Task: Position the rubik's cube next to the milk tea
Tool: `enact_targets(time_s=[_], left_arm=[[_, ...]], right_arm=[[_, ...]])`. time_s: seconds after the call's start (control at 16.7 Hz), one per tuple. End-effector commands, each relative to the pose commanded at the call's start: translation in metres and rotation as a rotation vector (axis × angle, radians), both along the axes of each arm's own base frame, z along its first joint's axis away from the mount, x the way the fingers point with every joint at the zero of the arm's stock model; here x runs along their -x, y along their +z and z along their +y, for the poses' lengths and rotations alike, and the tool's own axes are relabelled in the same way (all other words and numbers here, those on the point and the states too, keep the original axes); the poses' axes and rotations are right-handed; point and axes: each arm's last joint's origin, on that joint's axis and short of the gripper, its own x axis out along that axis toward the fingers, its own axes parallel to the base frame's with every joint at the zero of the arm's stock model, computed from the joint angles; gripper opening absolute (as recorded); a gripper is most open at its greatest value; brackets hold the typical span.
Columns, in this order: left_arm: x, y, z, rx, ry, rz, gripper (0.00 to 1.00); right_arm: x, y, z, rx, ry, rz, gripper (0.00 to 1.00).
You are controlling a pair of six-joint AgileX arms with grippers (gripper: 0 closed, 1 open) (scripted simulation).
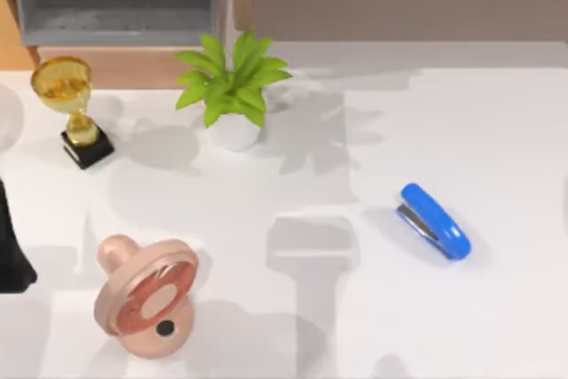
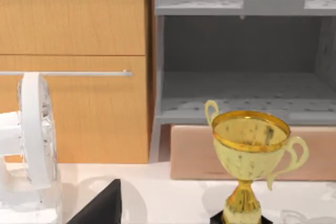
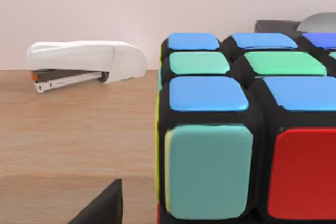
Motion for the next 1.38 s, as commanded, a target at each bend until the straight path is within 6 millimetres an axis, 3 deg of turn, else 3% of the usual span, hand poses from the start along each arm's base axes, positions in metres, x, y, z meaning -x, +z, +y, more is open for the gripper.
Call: enact_targets(time_s=[0.72, 1.38], left_arm=[[0.0, 0.0, 0.0, 0.0, 0.0, 0.0, 1.0], [0.0, 0.0, 0.0, 0.0, 0.0, 0.0, 1.0]], right_arm=[[0.0, 0.0, 0.0, 0.0, 0.0, 0.0, 0.02], [0.0005, 0.0032, -0.001, -0.001, -0.002, -0.002, 0.0]])
